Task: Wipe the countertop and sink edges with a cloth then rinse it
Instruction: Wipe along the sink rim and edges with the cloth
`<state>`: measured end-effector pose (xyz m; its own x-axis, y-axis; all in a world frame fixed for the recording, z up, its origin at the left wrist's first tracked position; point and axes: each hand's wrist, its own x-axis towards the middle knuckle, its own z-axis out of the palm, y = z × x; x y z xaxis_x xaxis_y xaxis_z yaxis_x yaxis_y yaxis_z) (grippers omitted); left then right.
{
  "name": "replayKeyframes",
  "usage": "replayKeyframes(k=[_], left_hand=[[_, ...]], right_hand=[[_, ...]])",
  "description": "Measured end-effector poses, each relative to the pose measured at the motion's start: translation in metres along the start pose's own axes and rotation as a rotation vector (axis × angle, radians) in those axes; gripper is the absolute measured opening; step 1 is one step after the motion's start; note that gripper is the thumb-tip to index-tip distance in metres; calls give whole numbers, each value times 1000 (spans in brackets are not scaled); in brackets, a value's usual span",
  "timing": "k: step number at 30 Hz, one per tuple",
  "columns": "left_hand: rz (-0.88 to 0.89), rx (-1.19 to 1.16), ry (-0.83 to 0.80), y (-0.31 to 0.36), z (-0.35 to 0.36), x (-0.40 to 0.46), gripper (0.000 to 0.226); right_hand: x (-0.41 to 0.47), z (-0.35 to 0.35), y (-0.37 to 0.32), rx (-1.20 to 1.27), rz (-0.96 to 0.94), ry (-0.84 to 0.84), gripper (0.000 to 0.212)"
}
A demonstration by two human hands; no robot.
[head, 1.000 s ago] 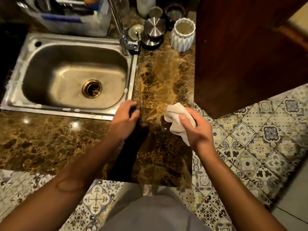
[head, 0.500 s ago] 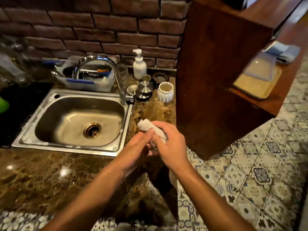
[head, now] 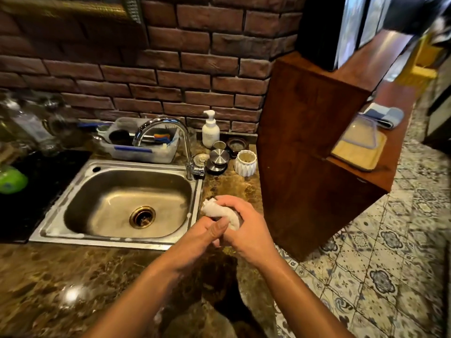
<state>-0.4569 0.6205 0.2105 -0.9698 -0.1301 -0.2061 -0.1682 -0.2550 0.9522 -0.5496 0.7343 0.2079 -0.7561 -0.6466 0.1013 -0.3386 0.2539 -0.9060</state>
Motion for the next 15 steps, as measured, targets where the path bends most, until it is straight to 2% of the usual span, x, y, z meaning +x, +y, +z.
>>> replayKeyframes(k=[4, 7, 12, 15], left_hand=[[12, -104, 14, -1, -35, -23, 98], [5, -88, -22, -4, -61, -43, 109], [30, 2, -110, -5, -84, -65, 112], [19, 90, -151, -2, -91, -72, 102]], right_hand=[[-10, 33, -21, 22, -19, 23, 37], [-18, 61, -31, 83, 28, 2, 39], [-26, 96, -42, 69, 56, 36, 45], [-32, 108, -43, 136, 109, 49, 43]])
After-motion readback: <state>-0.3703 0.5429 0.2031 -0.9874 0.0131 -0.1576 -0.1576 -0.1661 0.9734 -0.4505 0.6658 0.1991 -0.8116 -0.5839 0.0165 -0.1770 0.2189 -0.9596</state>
